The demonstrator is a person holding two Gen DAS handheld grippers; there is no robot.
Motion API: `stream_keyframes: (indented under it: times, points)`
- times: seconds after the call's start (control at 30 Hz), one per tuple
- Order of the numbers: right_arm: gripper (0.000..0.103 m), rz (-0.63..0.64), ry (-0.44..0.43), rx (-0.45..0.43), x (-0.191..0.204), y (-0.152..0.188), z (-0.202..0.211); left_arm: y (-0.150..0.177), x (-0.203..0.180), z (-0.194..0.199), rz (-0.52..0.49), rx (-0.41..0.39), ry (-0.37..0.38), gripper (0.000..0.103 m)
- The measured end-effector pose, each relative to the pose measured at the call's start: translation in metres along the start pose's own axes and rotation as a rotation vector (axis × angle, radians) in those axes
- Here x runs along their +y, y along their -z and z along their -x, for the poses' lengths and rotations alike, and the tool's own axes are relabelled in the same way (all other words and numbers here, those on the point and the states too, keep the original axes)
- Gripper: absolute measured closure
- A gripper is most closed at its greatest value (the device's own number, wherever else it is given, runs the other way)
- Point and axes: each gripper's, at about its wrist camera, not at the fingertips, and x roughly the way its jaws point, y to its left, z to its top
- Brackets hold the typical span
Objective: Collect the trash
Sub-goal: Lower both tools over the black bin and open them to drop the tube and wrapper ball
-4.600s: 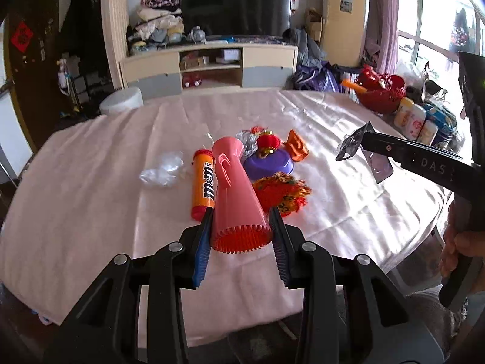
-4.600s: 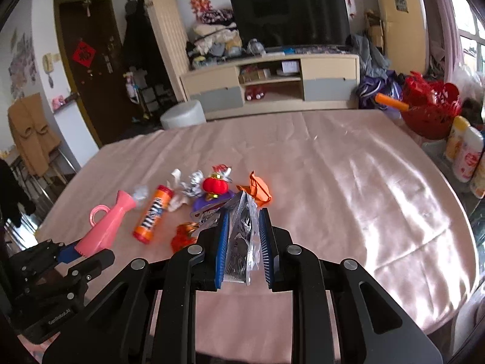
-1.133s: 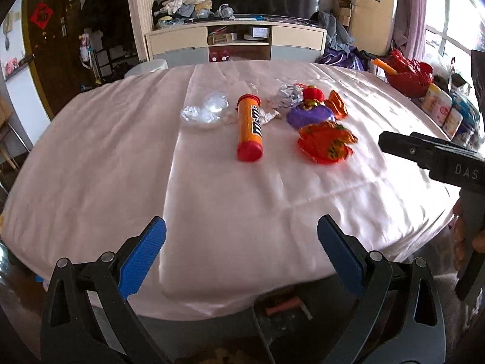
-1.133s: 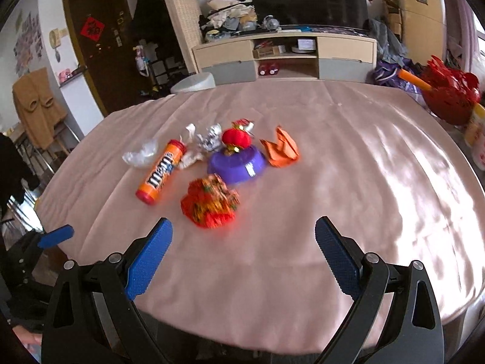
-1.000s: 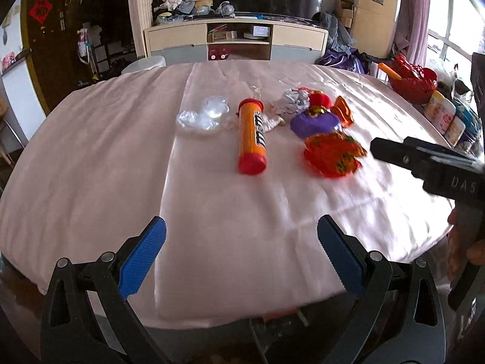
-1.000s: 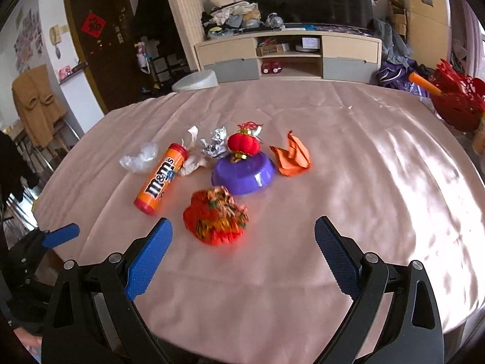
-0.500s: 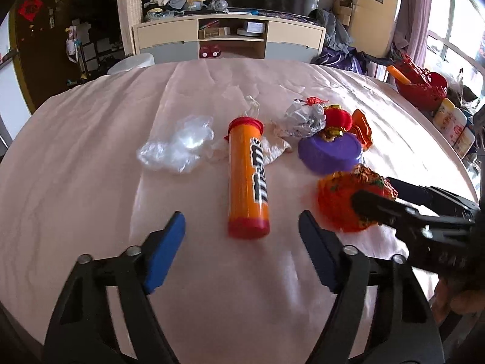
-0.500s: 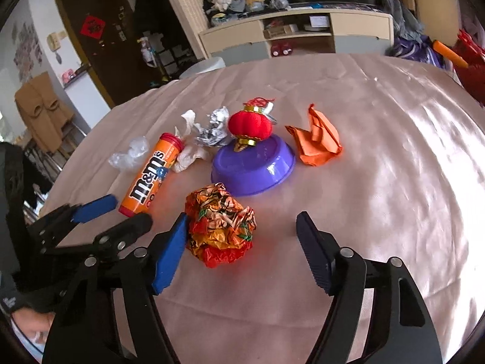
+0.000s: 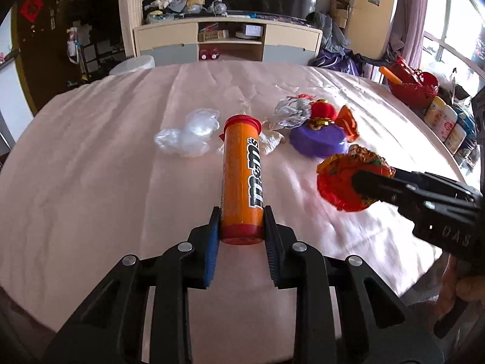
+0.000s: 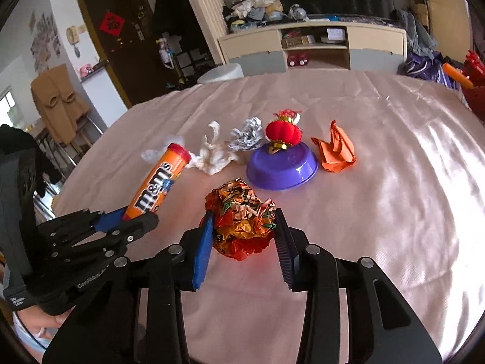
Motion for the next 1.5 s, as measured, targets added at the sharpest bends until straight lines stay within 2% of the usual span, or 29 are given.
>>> stream_keyframes:
  times: [0.17,0.33,0.67,0.87,1.17,1.5]
  points:
    - [0.063,0.009,-0.002,-0.022,0.004,0.013,0.031,0.016,-0.010,0.040,-0.031,-0.043,-0.014,0.077]
    - [0.063,0.013,-0.009,-0.020,0.007,0.037,0.059,0.047,-0.028,0.075,-0.062,-0.057,-0.013,0.077]
    - [0.063,0.018,-0.026,0.019,0.016,0.093,0.077,0.113,-0.055,0.096,-0.063,-0.009,0.032,0.077]
    - [0.063,0.032,0.006,0.057,0.021,0.126,0.073,0.142,-0.057,0.094,-0.043,0.029,0.043,0.077]
    - [0.063,-0.014,0.038,0.132,0.010,0.165,0.054,0.188,-0.060,0.065,0.005,0.141,0.078,0.077]
    - [0.061,-0.070,0.056,0.160,-0.003,0.178,0.047,0.213,-0.064,0.040,-0.010,0.238,0.068,0.077]
